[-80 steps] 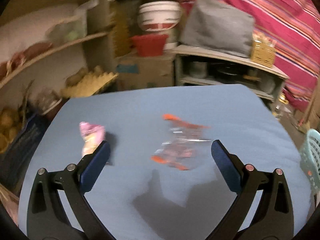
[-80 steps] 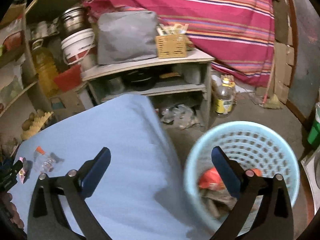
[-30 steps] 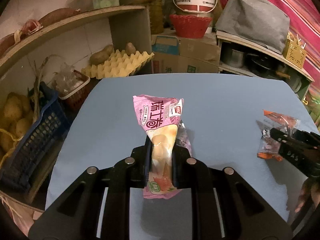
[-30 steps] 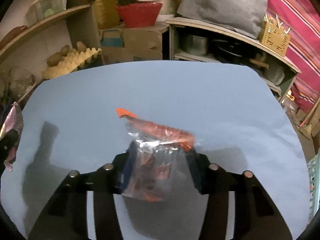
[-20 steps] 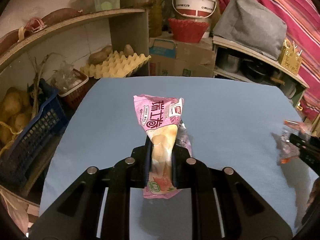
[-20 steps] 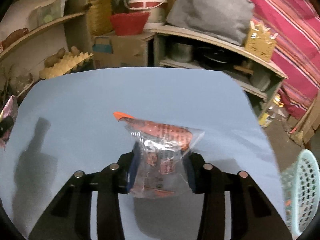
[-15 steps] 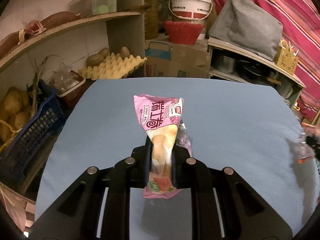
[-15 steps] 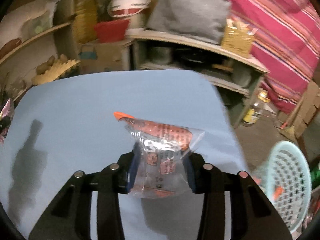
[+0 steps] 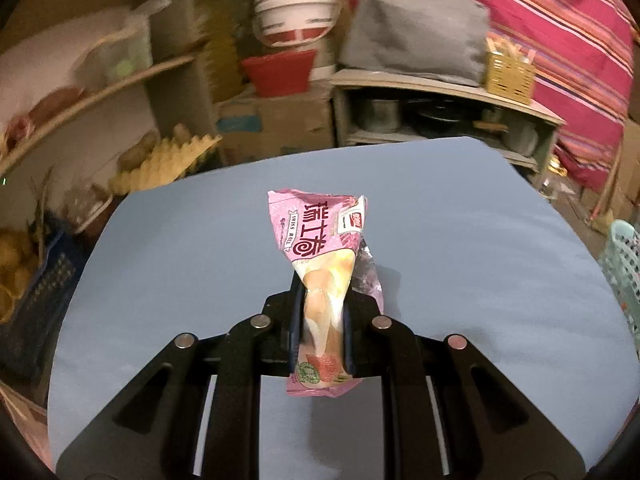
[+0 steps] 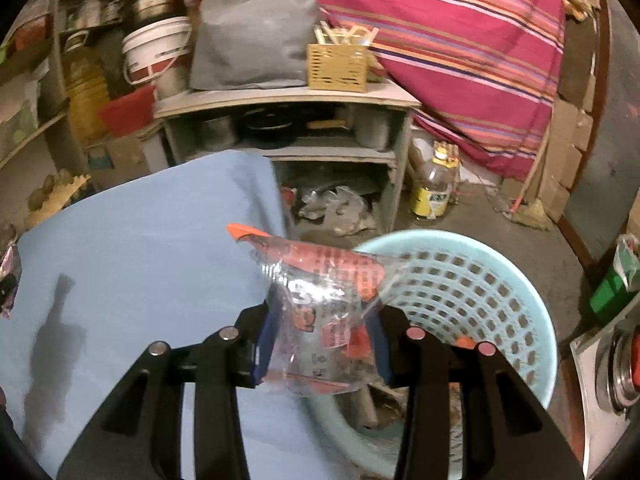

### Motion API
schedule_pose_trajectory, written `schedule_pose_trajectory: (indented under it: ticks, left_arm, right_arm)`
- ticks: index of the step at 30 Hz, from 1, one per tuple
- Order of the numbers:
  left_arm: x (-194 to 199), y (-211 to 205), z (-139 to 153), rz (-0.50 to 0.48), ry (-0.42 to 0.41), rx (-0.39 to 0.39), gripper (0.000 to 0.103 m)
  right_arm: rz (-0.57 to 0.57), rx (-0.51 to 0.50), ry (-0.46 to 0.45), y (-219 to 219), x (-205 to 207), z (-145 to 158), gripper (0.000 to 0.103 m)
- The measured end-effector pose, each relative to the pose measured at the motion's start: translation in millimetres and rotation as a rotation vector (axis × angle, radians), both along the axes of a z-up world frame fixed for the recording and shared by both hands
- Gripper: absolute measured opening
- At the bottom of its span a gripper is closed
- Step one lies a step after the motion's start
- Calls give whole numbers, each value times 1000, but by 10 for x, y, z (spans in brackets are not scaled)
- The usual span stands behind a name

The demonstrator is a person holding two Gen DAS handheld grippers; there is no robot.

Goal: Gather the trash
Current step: 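Carry the pink wrapper and clear bag to the basket and release both inside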

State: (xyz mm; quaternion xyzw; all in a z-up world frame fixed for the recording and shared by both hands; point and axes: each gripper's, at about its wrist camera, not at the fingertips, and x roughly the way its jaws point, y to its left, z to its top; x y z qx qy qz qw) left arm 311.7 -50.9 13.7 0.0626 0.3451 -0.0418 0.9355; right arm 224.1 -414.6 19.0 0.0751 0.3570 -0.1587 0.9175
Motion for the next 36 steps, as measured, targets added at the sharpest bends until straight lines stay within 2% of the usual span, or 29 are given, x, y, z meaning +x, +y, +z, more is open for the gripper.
schedule_pose_trajectory:
  ticks: [5,10,15,19,23,30,32,36]
  left_arm:
    - [-203,-574,194,-75,-24,-15,15]
    - [-365,-1145,357,-153,-59,-30,15]
    - [-488,-1713,416,-222,-53,-50,15]
    - [-540,-2145,400,-267,-46,-64,15]
    - [-571,-2637,305,-332,-2,-106,15]
    - [-708,-3357,150,-429,19,-90,17]
    - [-730,-3534,126,-446,21,-91,19]
    - [-754,-3762,112,-465,19,-80,40]
  right_arm:
    - [-47,18,-38,-397,-242,76,41]
    - [-84,89,-78,-683,-434,86,41]
    - [-108,98,-111,-885,-561,113,41]
    - [-125,131,-124,-1020,-687,104,41]
    - [-150,139,-114,-1165,-726,53,41]
    - [-166,133,-86,-1372,-802,-26,41]
    - [-181,136,-82,-1455,-846,-45,41]
    - [-216,156,-74,-1653,-983,-133,41]
